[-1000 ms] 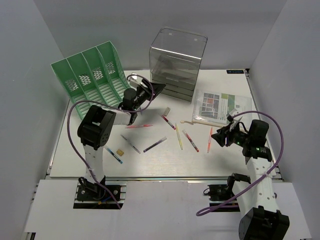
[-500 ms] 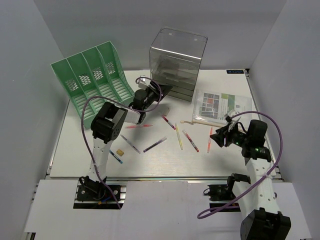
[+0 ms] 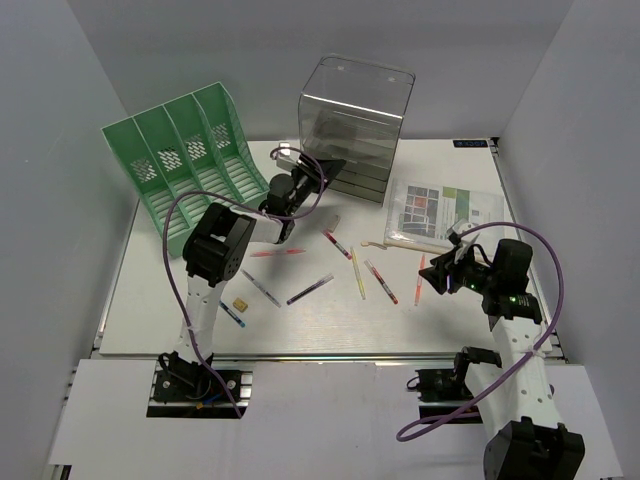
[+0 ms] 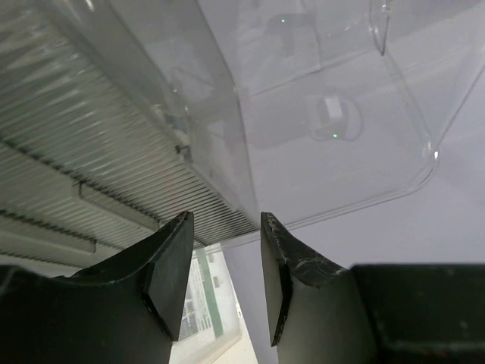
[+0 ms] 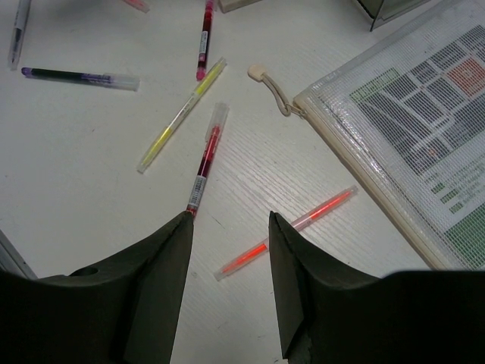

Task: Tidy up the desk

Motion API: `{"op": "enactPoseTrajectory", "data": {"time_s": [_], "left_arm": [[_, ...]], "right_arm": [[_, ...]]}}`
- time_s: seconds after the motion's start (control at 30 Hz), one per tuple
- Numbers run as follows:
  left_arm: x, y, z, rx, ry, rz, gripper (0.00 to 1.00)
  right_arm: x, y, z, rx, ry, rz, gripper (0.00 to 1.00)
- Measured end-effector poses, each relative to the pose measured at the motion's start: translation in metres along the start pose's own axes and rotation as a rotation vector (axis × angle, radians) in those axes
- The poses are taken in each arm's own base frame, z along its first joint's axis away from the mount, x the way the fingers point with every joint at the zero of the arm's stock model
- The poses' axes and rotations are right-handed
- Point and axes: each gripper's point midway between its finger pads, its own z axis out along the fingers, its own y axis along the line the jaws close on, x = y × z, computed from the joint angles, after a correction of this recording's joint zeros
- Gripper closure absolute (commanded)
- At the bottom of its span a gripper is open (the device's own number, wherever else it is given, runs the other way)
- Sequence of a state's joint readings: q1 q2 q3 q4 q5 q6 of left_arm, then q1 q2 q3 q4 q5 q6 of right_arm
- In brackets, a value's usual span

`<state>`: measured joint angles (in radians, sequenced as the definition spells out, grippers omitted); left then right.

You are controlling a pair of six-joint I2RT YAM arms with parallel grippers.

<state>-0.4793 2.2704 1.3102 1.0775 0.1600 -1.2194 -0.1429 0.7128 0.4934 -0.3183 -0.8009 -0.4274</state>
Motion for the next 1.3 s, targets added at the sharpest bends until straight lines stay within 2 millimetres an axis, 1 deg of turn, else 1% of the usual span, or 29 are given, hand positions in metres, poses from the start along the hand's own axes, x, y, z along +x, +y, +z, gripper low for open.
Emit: {"op": "enactPoseTrajectory", "data": {"time_s": [0.13, 0.2, 0.53, 0.67, 0.83, 1.07, 1.2, 1.3], "left_arm": [[-0.004, -0.008, 0.005, 0.025, -0.016, 0.001, 0.50], [-0.006, -0.007, 0.006, 0.030, -0.027, 0.001, 0.50], [-0.005, 0.011, 0.010, -0.001, -0.045, -0.018, 0.51], [-0.008, 0.008, 0.014, 0.007, -0.055, -0.020, 0.51], [-0.013, -0.002, 0.019, 0.031, -0.066, -0.027, 0.51], [-0.012, -0.001, 0.020, 0.030, -0.068, -0.047, 0.55], [-0.011, 0.001, 0.020, 0.034, -0.070, -0.058, 0.56], [-0.013, -0.002, 0.020, 0.046, -0.074, -0.059, 0.56]], "right_arm": [[0.000, 0.000, 0.000, 0.003, 0.004, -0.002, 0.49], [0.001, 0.000, 0.001, 0.004, 0.005, -0.003, 0.49], [0.000, 0.001, 0.001, 0.002, 0.005, -0.007, 0.49], [0.000, 0.001, 0.000, 0.003, 0.003, -0.011, 0.49], [0.000, 0.001, 0.001, 0.004, 0.004, -0.011, 0.49], [0.000, 0.001, 0.001, 0.005, 0.004, -0.011, 0.49], [0.000, 0.000, 0.001, 0.006, 0.005, -0.012, 0.49], [0.000, 0.001, 0.001, 0.005, 0.006, -0.013, 0.49]]}}
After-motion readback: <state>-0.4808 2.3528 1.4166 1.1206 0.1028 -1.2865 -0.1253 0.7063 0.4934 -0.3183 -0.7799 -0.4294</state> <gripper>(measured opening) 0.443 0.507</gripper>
